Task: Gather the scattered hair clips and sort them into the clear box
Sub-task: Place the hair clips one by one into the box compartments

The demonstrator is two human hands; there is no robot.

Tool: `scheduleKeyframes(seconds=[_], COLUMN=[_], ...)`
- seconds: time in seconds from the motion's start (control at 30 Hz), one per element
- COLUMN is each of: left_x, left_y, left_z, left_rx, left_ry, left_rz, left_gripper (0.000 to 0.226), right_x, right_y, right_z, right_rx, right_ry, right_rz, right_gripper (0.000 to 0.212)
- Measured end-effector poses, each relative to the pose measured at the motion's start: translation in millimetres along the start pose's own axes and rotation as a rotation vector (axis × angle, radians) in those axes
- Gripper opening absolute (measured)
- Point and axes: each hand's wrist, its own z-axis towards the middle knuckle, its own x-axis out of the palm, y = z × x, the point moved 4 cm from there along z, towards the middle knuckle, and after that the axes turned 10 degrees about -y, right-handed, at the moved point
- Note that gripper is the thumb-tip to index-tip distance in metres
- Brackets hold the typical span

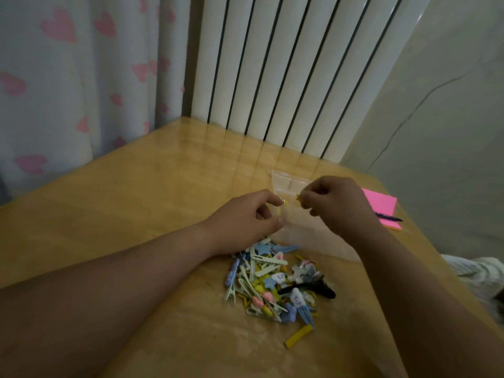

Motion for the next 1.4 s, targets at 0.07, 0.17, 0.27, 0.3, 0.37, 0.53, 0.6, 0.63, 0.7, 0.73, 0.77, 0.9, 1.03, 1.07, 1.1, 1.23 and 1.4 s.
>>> scheduleKeyframes(seconds=[0.07,0.17,0.27,0.3,0.37,0.53,0.6,0.63,0.7,0.73,0.77,0.9,1.03,1.07,1.1,1.23,1.4], left_x=[-1.0,-1.8,-2.1,-2.2,-2.0,-1.6,-1.5,-1.3,-1.1,-1.0,-0.9,-1.0,-2.8,-3.1,-3.3,-3.1,-2.7], left_y=[-0.8,-1.9,-1.1,-0.9,-0.8,-0.4,-1.1,-1.3,-1.6,-2.0,-3.0,-7.0,-7.6,-7.4,-7.2,-6.9,-5.4], left_z=[-0.1,-1.7,-0.7,-0.4,0.0,0.1,0.6,0.6,-0.2,-0.8,-1.7,-3.5,-3.7,-3.7,-4.0,-5.1,-5.0], left_rx=[-0.011,-0.009,-0.005,-0.005,-0.006,-0.012,-0.009,-0.010,-0.006,-0.002,0.004,0.039,0.050,0.048,0.045,0.037,0.035], left_ry=[-0.004,0.003,0.009,0.008,0.005,-0.003,-0.011,-0.013,-0.008,-0.002,0.005,0.012,0.028,0.027,0.027,0.031,0.025], left_rz=[-0.003,0.002,0.007,0.009,0.011,-0.005,0.003,0.001,0.002,0.002,0.002,0.029,0.034,0.033,0.031,0.010,0.004], left_gripper=[0.041,0.045,0.047,0.047,0.047,0.044,0.042,0.041,0.037,0.033,0.029,0.012,0.011,0.011,0.012,0.011,0.009], right_x=[18.5,36.9,46.7,49.3,52.0,36.8,20.9,11.7,-5.8,-13.2,-19.5,-27.2,-21.8,-21.7,-22.2,-23.9,-20.8], right_y=[-3.8,-9.8,-13.8,-14.8,-14.7,-22.3,-25.9,-26.6,-25.9,-25.7,-24.9,-19.9,-18.7,-20.7,-22.3,-26.1,-26.3], right_z=[18.2,34.7,40.1,40.4,39.2,30.7,19.1,10.7,-9.9,-20.4,-30.2,-51.3,-55.5,-55.0,-54.5,-55.4,-57.6], right_rx=[0.084,0.193,0.259,0.257,0.230,0.139,0.102,0.064,-0.020,-0.047,-0.061,-0.091,-0.188,-0.204,-0.216,-0.214,-0.226], right_ry=[0.059,0.098,0.104,0.108,0.106,-0.066,-0.160,-0.192,-0.211,-0.197,-0.167,0.074,0.263,0.282,0.299,0.413,0.437], right_rz=[0.058,0.050,0.047,0.032,0.003,0.000,0.038,0.044,0.057,0.079,0.112,0.097,-0.200,-0.273,-0.336,-0.462,-0.482], right_gripper=[0.009,0.012,0.023,0.024,0.024,0.014,0.013,0.013,0.012,0.012,0.013,0.023,0.024,0.020,0.016,0.018,0.023])
